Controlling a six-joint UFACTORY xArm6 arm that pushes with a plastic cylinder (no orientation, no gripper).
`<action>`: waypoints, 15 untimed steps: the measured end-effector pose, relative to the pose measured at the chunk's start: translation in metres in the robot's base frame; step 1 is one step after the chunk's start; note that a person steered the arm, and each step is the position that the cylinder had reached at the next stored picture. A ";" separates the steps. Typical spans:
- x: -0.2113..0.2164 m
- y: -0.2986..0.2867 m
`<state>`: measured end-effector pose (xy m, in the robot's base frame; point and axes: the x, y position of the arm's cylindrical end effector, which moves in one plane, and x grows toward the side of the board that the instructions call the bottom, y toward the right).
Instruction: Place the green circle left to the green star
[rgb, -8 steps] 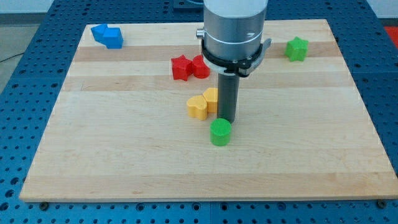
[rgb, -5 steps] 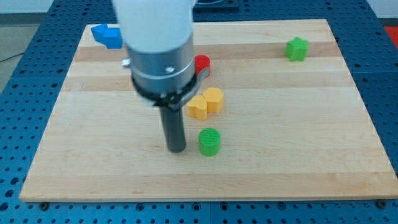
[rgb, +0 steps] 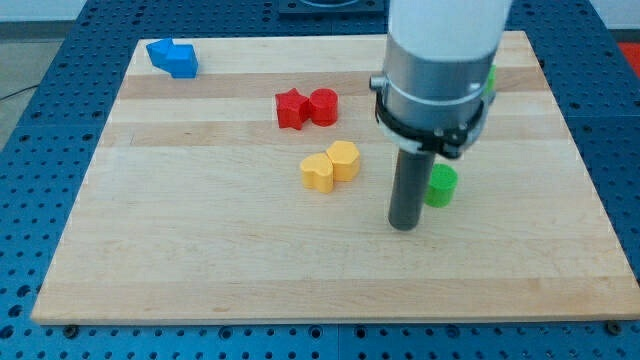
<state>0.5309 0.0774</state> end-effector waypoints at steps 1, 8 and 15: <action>-0.027 0.017; -0.125 0.078; -0.167 0.081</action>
<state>0.3635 0.1579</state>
